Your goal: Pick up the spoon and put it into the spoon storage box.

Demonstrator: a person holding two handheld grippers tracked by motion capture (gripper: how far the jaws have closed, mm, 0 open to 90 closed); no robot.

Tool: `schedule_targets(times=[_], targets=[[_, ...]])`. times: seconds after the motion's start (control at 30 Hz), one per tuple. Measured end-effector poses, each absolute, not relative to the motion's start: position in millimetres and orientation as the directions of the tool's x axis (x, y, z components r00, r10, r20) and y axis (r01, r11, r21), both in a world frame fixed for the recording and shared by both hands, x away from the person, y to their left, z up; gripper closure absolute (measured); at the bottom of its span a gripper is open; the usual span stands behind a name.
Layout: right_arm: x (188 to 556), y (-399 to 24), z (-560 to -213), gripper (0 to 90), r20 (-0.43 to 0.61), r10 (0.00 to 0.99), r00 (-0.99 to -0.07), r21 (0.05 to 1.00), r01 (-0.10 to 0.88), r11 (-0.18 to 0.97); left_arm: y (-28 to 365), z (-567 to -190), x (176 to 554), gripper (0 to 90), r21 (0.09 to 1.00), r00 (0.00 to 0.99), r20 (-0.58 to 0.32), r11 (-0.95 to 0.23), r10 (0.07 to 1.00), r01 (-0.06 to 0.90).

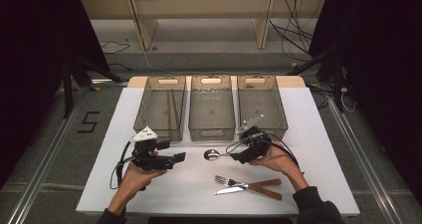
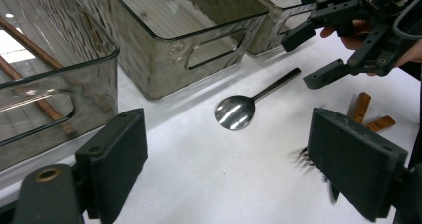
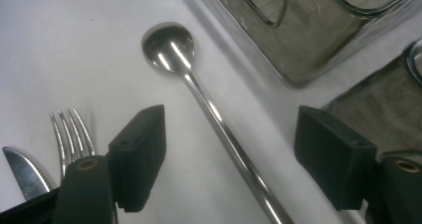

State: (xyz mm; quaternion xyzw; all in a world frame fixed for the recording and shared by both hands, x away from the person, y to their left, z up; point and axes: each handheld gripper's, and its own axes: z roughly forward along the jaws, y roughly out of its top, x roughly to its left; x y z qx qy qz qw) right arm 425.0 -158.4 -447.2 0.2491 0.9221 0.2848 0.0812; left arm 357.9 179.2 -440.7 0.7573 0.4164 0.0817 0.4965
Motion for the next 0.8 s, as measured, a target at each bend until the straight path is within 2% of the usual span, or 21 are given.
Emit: schedule_targets(times=[0.37,0.8], targets=[[437.9,-147.2,-450.4,38.8,-0.008,0.475,-0.880,0.498,0.408,0.765,181.2,-447.9,353.3,15.7,0.828,0.632,-0.283,-0.149,0.722,0.541],[443.2,-135.5,-462.7,55.8,-0.036,0.414,-0.910,0.403,0.366,0.839,185.4,-451.5,350.5,15.8,0.826,0.632,-0.280,-0.154,0.723,0.542]])
